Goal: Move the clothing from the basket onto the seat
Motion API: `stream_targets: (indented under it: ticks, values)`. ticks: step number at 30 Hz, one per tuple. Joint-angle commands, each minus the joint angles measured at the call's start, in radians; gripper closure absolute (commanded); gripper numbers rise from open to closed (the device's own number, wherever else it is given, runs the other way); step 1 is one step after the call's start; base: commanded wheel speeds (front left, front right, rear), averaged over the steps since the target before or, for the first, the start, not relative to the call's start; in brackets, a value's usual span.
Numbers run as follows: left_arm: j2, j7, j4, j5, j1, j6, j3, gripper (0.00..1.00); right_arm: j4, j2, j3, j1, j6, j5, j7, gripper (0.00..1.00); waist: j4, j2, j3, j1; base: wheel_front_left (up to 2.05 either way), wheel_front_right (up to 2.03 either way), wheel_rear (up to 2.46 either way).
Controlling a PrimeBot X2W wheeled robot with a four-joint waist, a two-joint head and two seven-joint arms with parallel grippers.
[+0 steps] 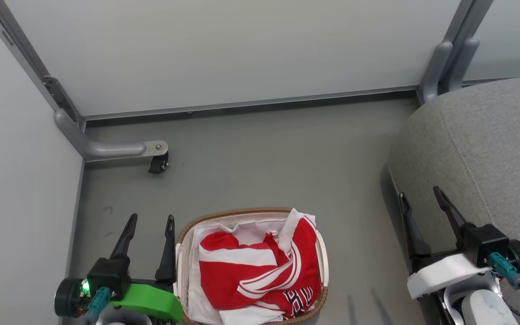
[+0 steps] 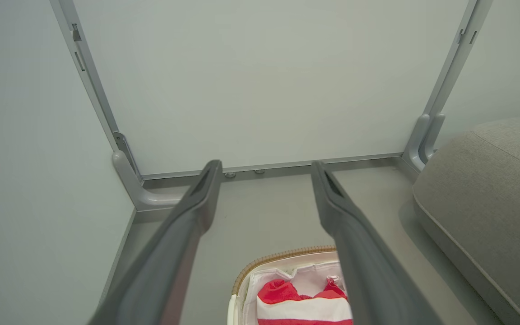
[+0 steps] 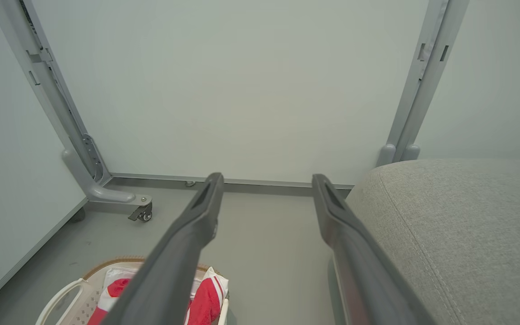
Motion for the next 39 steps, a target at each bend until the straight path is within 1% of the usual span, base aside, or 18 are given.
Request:
stream_targets:
  ticks: [1,6,10,13,15,19,23,27,29,33,39]
  values:
    - [0.006,-0.001,0.002,0.006,-0.033,-0.003,-0.008,0.0,-0.009,-0.005,0.004,-0.024,0.0,0.003,-0.005,0.0,-0.021,0.0,0.069,0.0,0.0,0.0,0.0]
    - [0.035,-0.001,0.05,0.027,-0.15,-0.003,-0.07,0.0,-0.036,-0.004,0.019,-0.118,0.0,0.007,-0.004,0.0,-0.063,0.0,0.222,0.0,0.0,0.0,0.0]
    - [0.079,-0.001,0.131,0.039,-0.267,-0.003,-0.158,0.0,-0.053,-0.004,0.035,-0.204,0.0,0.017,-0.004,0.0,-0.11,0.0,0.354,0.0,0.0,0.0,0.0]
    - [0.119,-0.001,0.219,0.048,-0.363,-0.003,-0.244,0.0,-0.067,-0.004,0.04,-0.26,0.0,0.029,-0.003,0.0,-0.141,0.0,0.447,0.0,0.0,0.0,0.0]
    - [0.143,-0.001,0.3,0.048,-0.422,-0.003,-0.288,0.0,-0.075,-0.004,0.044,-0.293,0.0,0.041,-0.004,0.0,-0.162,0.0,0.503,0.0,0.0,0.0,0.0]
    - [0.171,0.0,0.463,0.039,-0.543,-0.002,-0.389,0.0,-0.086,-0.003,0.062,-0.343,0.0,0.073,-0.003,0.0,-0.208,0.0,0.596,0.0,0.0,0.0,0.0]
    - [0.193,0.022,0.605,0.026,-0.633,-0.002,-0.495,0.0,-0.096,-0.003,0.081,-0.374,0.0,0.106,-0.004,0.0,-0.251,0.0,0.662,0.0,0.0,0.0,0.0]
    - [0.209,0.048,0.697,0.013,-0.703,-0.002,-0.598,0.0,-0.109,-0.003,0.1,-0.392,0.0,0.136,-0.004,0.0,-0.29,0.0,0.711,0.0,0.0,0.0,0.0]
    - [0.22,0.056,0.731,0.0,-0.731,-0.002,-0.632,0.0,-0.116,-0.003,0.109,-0.399,0.0,0.147,-0.003,0.0,-0.305,0.0,0.732,0.0,0.0,0.0,0.0]
    - [0.239,0.068,0.786,-0.026,-0.784,-0.002,-0.681,0.0,-0.125,-0.003,0.124,-0.409,0.0,0.164,-0.004,0.0,-0.332,0.0,0.764,0.0,0.0,0.0,0.0]
    - [0.255,0.112,0.867,-0.05,-0.836,-0.002,-0.711,0.0,-0.132,-0.003,0.143,-0.414,0.0,0.184,-0.004,0.0,-0.357,0.0,0.778,0.0,0.0,0.0,0.0]
